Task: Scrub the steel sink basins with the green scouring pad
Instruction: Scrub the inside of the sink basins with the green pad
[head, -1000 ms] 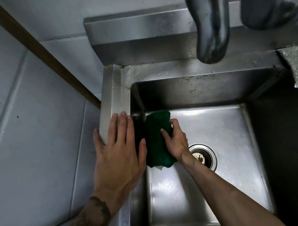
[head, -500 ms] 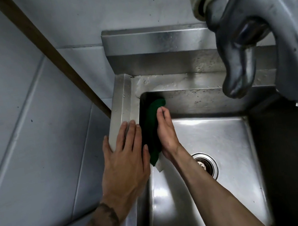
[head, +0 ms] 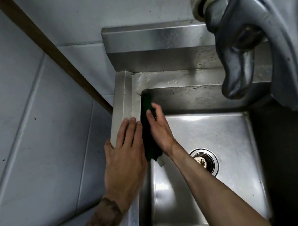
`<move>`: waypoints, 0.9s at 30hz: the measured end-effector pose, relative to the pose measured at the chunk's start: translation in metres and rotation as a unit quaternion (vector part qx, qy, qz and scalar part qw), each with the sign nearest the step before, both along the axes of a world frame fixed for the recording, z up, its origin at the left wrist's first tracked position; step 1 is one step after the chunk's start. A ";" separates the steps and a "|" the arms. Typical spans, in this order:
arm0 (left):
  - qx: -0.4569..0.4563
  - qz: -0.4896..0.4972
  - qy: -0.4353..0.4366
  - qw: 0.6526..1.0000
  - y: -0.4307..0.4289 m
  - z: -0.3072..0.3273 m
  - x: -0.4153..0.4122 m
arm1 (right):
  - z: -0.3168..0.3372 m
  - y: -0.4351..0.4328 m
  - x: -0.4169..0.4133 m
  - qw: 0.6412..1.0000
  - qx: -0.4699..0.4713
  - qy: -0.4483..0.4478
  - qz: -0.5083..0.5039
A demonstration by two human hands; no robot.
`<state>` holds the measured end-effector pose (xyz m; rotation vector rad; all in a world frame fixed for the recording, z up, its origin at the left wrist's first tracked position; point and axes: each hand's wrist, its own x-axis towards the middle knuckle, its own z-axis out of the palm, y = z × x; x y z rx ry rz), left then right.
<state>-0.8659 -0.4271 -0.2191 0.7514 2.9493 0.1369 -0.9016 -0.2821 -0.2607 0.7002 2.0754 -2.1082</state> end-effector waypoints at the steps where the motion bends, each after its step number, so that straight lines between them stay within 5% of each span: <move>1: 0.004 0.001 -0.001 1.000 0.001 0.001 0.001 | -0.003 0.001 0.006 0.999 0.032 0.004 0.022; 5: 0.015 0.003 0.001 1.000 0.002 0.003 0.001 | -0.016 0.002 0.046 0.975 0.165 0.011 0.148; 9: 0.009 0.006 0.005 1.000 0.003 0.005 0.001 | -0.018 0.004 0.042 0.966 0.216 0.048 0.131; 16: 0.011 0.005 0.010 1.000 0.004 0.007 0.003 | -0.013 0.010 0.025 0.965 0.214 0.017 0.151; 27: -0.048 0.007 -0.019 0.999 0.006 0.022 0.006 | 0.004 -0.039 0.159 0.962 0.138 -0.021 0.233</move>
